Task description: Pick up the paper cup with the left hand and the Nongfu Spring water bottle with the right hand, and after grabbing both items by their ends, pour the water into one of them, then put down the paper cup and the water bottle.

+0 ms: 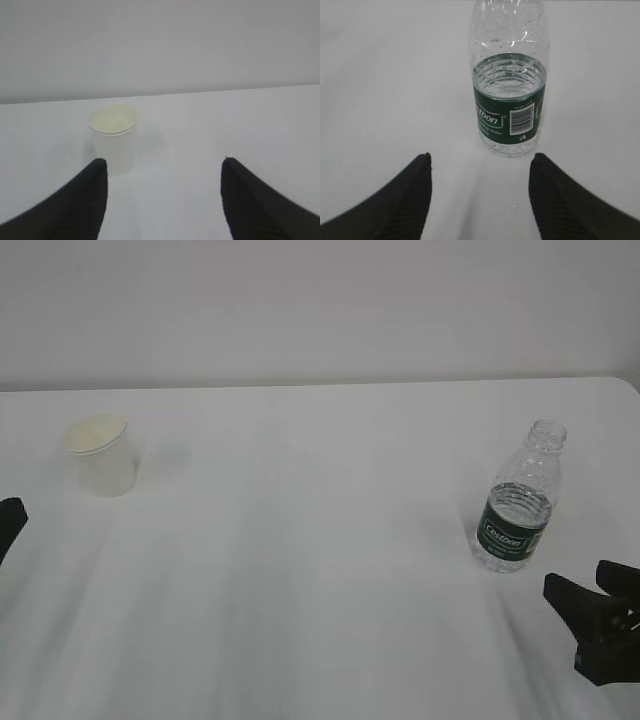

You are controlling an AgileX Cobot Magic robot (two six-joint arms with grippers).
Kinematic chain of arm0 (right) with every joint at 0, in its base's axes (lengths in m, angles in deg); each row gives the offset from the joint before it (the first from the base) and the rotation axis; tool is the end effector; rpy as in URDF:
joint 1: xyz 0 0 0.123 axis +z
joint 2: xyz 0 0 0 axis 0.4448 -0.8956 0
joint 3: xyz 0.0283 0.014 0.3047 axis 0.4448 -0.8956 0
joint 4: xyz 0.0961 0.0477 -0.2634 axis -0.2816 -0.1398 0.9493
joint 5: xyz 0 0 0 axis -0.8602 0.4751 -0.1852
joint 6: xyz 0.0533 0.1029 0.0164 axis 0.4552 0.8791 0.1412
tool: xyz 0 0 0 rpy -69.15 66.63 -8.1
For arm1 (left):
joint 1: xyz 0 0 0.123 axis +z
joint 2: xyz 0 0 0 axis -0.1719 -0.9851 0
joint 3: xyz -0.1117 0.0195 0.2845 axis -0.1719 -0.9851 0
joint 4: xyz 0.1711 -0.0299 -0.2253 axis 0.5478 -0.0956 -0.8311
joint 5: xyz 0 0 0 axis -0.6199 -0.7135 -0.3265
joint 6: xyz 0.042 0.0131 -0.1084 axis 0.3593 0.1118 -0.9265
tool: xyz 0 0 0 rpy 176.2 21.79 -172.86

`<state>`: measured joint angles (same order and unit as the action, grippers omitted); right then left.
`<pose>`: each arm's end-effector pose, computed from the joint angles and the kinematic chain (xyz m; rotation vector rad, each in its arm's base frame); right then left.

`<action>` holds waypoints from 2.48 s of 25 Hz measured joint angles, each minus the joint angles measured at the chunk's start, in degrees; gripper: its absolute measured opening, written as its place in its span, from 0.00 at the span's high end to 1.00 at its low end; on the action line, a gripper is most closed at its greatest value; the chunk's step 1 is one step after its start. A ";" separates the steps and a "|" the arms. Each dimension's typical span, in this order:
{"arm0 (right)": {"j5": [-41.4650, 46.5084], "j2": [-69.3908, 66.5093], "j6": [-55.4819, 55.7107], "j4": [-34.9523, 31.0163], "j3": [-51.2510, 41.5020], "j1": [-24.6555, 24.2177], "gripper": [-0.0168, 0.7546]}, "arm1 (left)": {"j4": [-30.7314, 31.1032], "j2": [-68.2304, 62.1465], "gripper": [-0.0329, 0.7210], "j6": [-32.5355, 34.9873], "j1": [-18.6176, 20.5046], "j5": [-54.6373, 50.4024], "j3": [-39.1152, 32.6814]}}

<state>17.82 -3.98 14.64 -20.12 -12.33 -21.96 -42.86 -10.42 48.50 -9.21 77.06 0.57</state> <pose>0.1828 0.0435 0.0967 -0.2978 1.9520 0.2626 0.1818 -0.0501 0.1590 0.1176 1.6801 -0.2390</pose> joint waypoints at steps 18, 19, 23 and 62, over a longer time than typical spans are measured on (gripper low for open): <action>-0.17 -1.31 -1.19 -1.20 2.94 0.00 0.17 | -0.31 -2.98 0.13 0.00 0.00 -2.23 0.00; -0.17 -1.65 -1.19 -1.20 3.25 0.00 0.17 | -0.31 -4.04 0.13 0.00 0.00 -2.23 0.00; -0.17 -3.53 -1.19 -1.20 4.62 0.00 0.17 | -0.31 -8.83 0.13 0.00 0.00 0.54 0.00; -0.27 -16.06 -1.30 -1.83 15.64 0.00 0.19 | 0.16 -22.20 0.17 0.00 0.00 5.57 0.35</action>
<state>17.55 -20.04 13.34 -21.94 3.31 -21.96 -42.71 -32.62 48.50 -9.21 82.63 0.91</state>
